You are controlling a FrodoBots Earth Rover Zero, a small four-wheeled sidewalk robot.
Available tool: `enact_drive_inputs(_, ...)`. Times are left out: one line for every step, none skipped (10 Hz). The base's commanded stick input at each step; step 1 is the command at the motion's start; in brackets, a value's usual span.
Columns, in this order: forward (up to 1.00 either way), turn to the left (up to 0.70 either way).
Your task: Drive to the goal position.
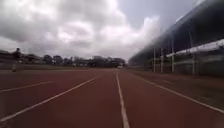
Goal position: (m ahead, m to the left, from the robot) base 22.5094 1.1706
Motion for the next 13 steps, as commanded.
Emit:
enact_drive_inputs(0.70,0.00)
enact_drive_inputs(0.70,0.00)
enact_drive_inputs(0.70,0.00)
enact_drive_inputs(0.70,0.00)
enact_drive_inputs(0.70,0.00)
enact_drive_inputs(0.70,0.00)
enact_drive_inputs(0.70,0.00)
enact_drive_inputs(0.70,-0.02)
enact_drive_inputs(0.70,-0.03)
enact_drive_inputs(0.70,-0.35)
enact_drive_inputs(0.70,-0.35)
enact_drive_inputs(0.70,-0.32)
enact_drive_inputs(0.70,-0.19)
